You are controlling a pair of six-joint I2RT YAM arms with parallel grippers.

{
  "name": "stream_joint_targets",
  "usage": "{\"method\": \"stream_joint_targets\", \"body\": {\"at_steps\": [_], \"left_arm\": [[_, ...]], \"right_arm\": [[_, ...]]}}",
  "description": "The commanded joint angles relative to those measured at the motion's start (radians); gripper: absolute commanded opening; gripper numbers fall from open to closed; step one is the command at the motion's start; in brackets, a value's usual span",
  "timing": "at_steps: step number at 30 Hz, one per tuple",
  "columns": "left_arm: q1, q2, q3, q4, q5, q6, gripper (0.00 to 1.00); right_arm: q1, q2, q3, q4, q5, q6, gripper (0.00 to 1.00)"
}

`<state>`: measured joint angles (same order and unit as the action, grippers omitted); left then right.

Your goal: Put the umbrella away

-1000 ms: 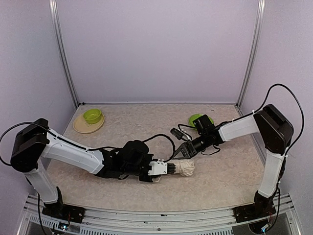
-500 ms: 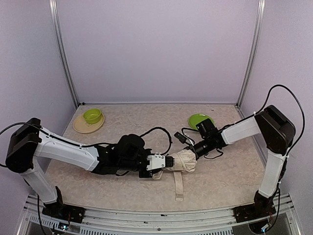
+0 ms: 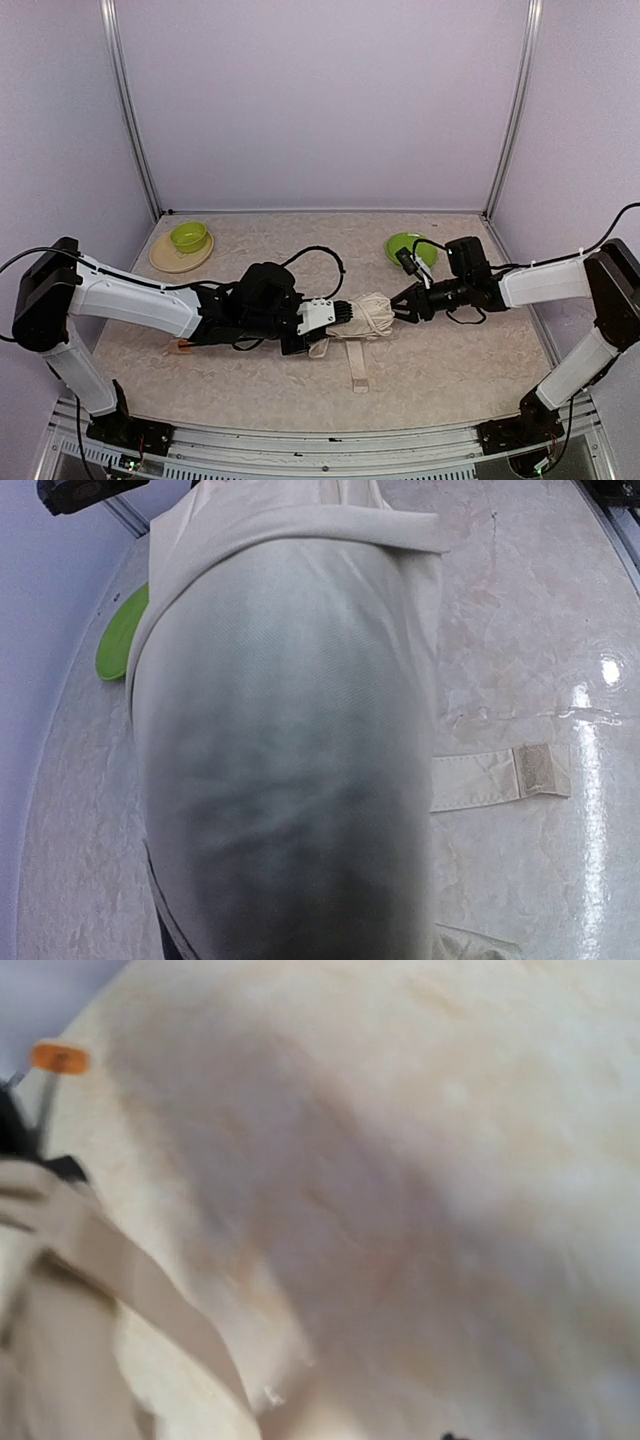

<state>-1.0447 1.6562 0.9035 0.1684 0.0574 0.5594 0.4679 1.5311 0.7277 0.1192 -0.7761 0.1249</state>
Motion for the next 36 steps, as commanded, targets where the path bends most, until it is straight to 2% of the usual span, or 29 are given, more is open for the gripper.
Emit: {"method": "stream_joint_targets", "body": {"at_steps": [1,3,5,7,11,13,14,16,19,21,25,29,32,36], "left_arm": [[0.011,-0.011,0.041,0.015,-0.029,-0.033,0.00],[0.009,0.002,0.046,0.014,-0.027,-0.044,0.00],[0.009,0.004,0.040,0.020,-0.019,-0.044,0.00],[0.013,0.005,0.036,0.027,-0.014,-0.029,0.00],[0.029,0.055,0.062,-0.009,-0.028,-0.022,0.00],[0.042,0.075,0.068,-0.008,-0.011,-0.045,0.00],[0.064,0.077,0.067,0.022,0.021,-0.090,0.00],[0.067,0.078,0.071,0.034,-0.005,-0.103,0.00],[0.067,0.075,0.075,0.038,-0.021,-0.124,0.00],[0.067,0.064,0.074,0.036,-0.013,-0.137,0.00],[0.062,0.010,0.083,0.001,-0.002,-0.138,0.00],[0.028,-0.057,0.120,-0.092,-0.055,-0.107,0.00],[-0.002,-0.096,0.162,-0.182,-0.106,-0.076,0.00],[-0.016,-0.139,0.227,-0.297,-0.135,-0.056,0.00]], "right_arm": [[-0.005,0.014,-0.151,0.195,0.082,0.148,0.51],[-0.001,-0.028,-0.254,0.370,0.083,0.239,0.52],[0.000,-0.079,-0.316,0.467,0.082,0.246,0.53],[0.000,-0.127,-0.325,0.447,0.078,0.191,0.53],[0.000,-0.203,-0.258,0.276,0.097,0.071,0.56],[0.000,-0.226,-0.237,0.248,0.087,0.057,0.57],[0.001,-0.216,-0.250,0.281,0.095,0.122,0.57],[0.015,-0.201,-0.298,0.373,0.121,0.227,0.56],[0.107,-0.174,-0.381,0.592,0.225,0.326,0.56],[0.150,-0.127,-0.394,0.694,0.252,0.324,0.57],[0.156,0.002,-0.418,0.979,0.215,0.287,0.61],[0.156,0.108,-0.394,1.175,0.143,0.249,0.71],[0.151,0.144,-0.390,1.266,0.092,0.207,0.73],[0.140,0.174,-0.352,1.268,0.049,0.179,0.74]]}}
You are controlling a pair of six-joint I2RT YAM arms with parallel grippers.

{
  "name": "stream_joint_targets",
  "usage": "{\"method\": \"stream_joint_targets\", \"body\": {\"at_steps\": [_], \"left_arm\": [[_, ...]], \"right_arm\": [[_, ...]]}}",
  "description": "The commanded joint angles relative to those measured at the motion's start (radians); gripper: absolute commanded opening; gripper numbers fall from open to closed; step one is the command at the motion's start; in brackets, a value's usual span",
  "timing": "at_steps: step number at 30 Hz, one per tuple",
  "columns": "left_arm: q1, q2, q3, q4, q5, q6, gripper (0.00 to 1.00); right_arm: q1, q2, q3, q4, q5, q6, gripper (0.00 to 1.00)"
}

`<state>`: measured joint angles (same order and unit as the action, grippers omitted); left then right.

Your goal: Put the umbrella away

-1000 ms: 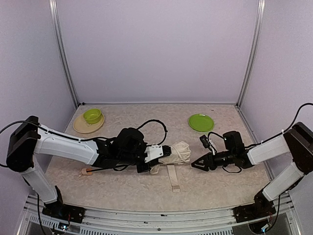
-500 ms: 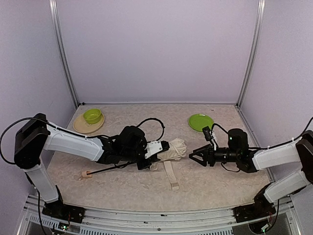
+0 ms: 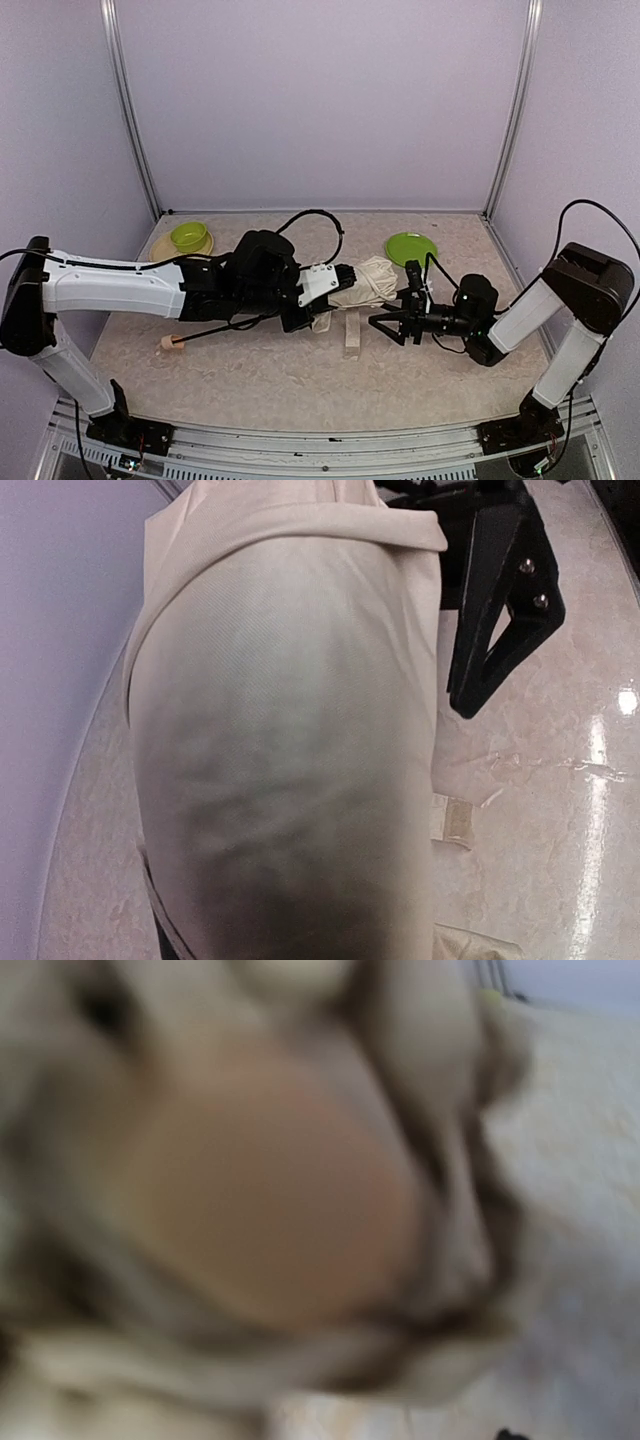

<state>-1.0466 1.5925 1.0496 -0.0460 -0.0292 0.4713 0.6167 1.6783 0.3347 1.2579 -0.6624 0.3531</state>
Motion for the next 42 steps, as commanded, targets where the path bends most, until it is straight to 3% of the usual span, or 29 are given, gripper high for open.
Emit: {"method": "stream_joint_targets", "body": {"at_steps": [1,6,9,16,19,24,29,33,37,42], "left_arm": [[-0.016,-0.088,0.091,-0.094,-0.053,0.033,0.00],[-0.038,-0.132,0.178,-0.175,-0.082,0.060,0.00],[-0.043,-0.144,0.226,-0.205,-0.087,0.064,0.00],[-0.046,-0.144,0.299,-0.243,-0.110,0.083,0.00],[-0.046,-0.142,0.327,-0.252,-0.121,0.088,0.00],[-0.046,-0.136,0.347,-0.252,-0.128,0.095,0.00],[-0.047,-0.131,0.361,-0.253,-0.127,0.095,0.00],[-0.046,-0.132,0.363,-0.252,-0.126,0.099,0.00],[-0.045,-0.131,0.360,-0.253,-0.132,0.095,0.00],[-0.010,-0.142,0.368,-0.241,-0.108,0.044,0.00]], "right_arm": [[-0.010,0.037,0.046,0.142,-0.070,-0.046,0.74],[-0.015,0.072,0.102,0.167,-0.097,-0.019,0.75],[-0.006,0.083,0.150,0.149,-0.112,-0.015,0.82],[0.000,0.095,0.234,0.016,-0.077,-0.067,0.79],[0.002,0.124,0.267,-0.006,-0.091,-0.051,0.69],[0.026,0.153,0.266,-0.006,-0.097,-0.043,0.43],[0.039,0.198,0.277,0.052,-0.104,-0.003,0.37],[0.041,0.212,0.279,0.082,-0.092,0.013,0.24],[0.041,0.199,0.272,0.081,-0.078,0.009,0.01],[0.045,0.179,0.257,0.029,-0.080,-0.015,0.00]]}}
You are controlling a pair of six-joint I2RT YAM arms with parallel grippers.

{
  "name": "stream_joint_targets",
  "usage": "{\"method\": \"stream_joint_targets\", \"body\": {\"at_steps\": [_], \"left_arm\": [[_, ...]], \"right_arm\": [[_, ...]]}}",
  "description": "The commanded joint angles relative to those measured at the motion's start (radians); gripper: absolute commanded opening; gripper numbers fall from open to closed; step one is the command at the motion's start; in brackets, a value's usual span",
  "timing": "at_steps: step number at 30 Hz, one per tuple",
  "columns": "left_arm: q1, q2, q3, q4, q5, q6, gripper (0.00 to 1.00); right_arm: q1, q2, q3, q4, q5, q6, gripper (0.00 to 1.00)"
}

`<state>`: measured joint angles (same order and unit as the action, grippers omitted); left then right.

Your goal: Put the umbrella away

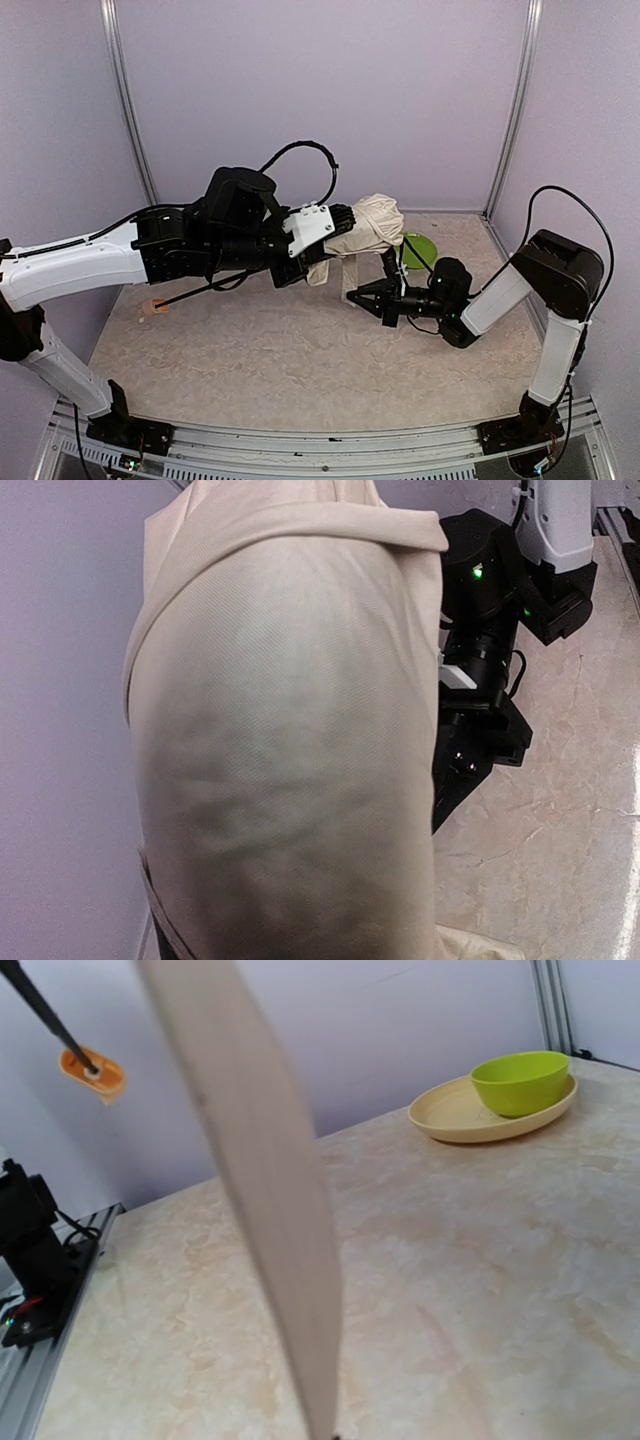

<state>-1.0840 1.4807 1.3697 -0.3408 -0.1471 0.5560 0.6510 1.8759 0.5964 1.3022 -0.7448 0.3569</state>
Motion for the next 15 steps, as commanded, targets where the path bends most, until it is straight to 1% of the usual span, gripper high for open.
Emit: {"method": "stream_joint_targets", "body": {"at_steps": [1,4,8,11,15], "left_arm": [[0.044,-0.034,0.052,0.059,0.020,-0.062,0.00],[0.123,-0.047,0.071,0.077,0.059,-0.132,0.00],[0.235,-0.064,0.085,0.107,0.145,-0.219,0.00],[0.273,-0.060,0.094,0.113,0.162,-0.247,0.00],[0.327,-0.048,0.117,0.097,0.154,-0.252,0.00]], "right_arm": [[0.012,-0.022,-0.010,-0.024,0.000,-0.022,0.00],[0.017,-0.028,-0.034,-0.044,-0.018,-0.020,0.00],[0.047,-0.041,-0.068,-0.130,-0.007,-0.058,0.00],[0.081,-0.055,-0.061,-0.230,0.001,-0.106,0.00],[0.094,-0.062,-0.078,-0.311,-0.030,-0.123,0.00]]}}
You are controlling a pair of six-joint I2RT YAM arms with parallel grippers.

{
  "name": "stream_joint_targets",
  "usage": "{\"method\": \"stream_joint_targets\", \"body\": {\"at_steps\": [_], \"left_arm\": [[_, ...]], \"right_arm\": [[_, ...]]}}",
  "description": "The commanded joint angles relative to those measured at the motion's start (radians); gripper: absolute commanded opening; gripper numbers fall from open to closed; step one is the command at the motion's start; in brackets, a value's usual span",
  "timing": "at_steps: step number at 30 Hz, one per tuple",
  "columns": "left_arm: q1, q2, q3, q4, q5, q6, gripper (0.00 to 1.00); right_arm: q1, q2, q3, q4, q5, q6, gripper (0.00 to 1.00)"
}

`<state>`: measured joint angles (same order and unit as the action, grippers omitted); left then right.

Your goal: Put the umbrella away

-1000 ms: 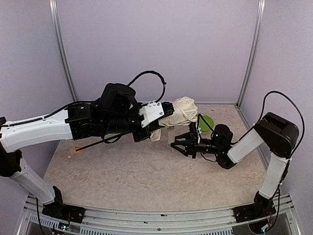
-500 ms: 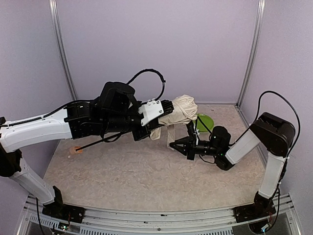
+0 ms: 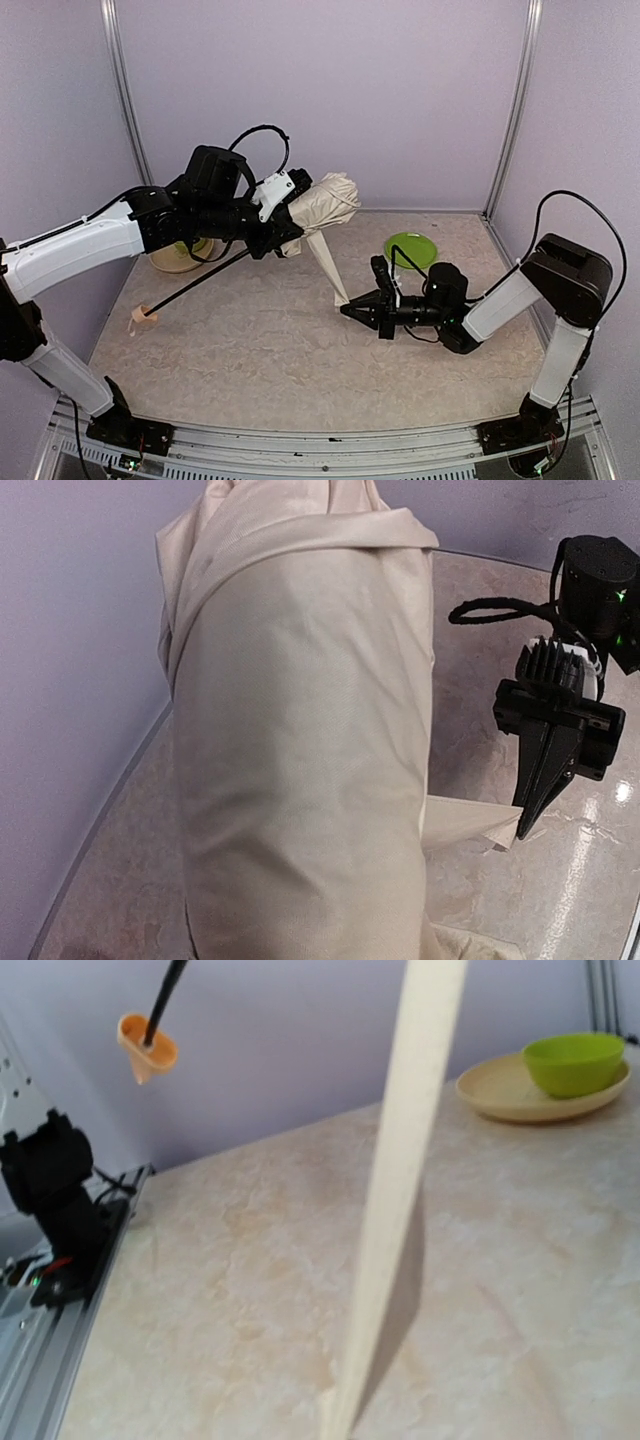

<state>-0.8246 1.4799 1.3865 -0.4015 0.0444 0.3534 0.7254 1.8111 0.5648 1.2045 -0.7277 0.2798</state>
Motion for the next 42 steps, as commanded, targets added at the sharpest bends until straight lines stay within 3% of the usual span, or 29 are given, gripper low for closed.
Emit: {"method": "stream_joint_targets", "body": {"at_steps": [1,6,11,16,21,25,27,31,38,42], "left_arm": [[0.098,-0.049,0.103,0.157,-0.033,-0.056,0.00],[0.154,-0.041,0.100,0.156,-0.027,-0.061,0.00],[0.153,0.061,0.013,0.157,-0.069,-0.031,0.00],[0.095,0.160,-0.095,0.226,-0.056,0.001,0.00],[-0.033,0.250,-0.121,0.236,-0.032,0.035,0.00],[-0.123,0.280,-0.177,0.273,0.018,0.080,0.00],[-0.149,0.291,-0.193,0.278,0.051,0.094,0.00],[-0.194,0.295,-0.228,0.308,0.115,0.128,0.00],[-0.236,0.333,-0.199,0.273,0.172,0.195,0.00],[-0.281,0.359,-0.195,0.240,0.125,0.301,0.00]], "right_arm": [[0.019,-0.001,-0.057,-0.233,-0.048,-0.053,0.00],[0.034,-0.035,-0.085,-0.316,-0.078,-0.070,0.00],[0.109,-0.225,0.055,-0.488,-0.217,-0.114,0.00],[0.109,-0.375,0.185,-0.331,-0.336,0.022,0.00],[0.057,-0.418,0.231,-0.140,-0.240,0.154,0.00],[-0.045,-0.418,0.180,0.084,-0.101,0.366,0.00],[-0.097,-0.428,0.158,0.112,-0.002,0.422,0.00],[-0.132,-0.452,0.159,-0.010,0.091,0.381,0.00],[-0.131,-0.440,0.201,-0.142,0.094,0.353,0.00],[-0.129,-0.402,0.231,-0.274,0.099,0.348,0.00]]}}
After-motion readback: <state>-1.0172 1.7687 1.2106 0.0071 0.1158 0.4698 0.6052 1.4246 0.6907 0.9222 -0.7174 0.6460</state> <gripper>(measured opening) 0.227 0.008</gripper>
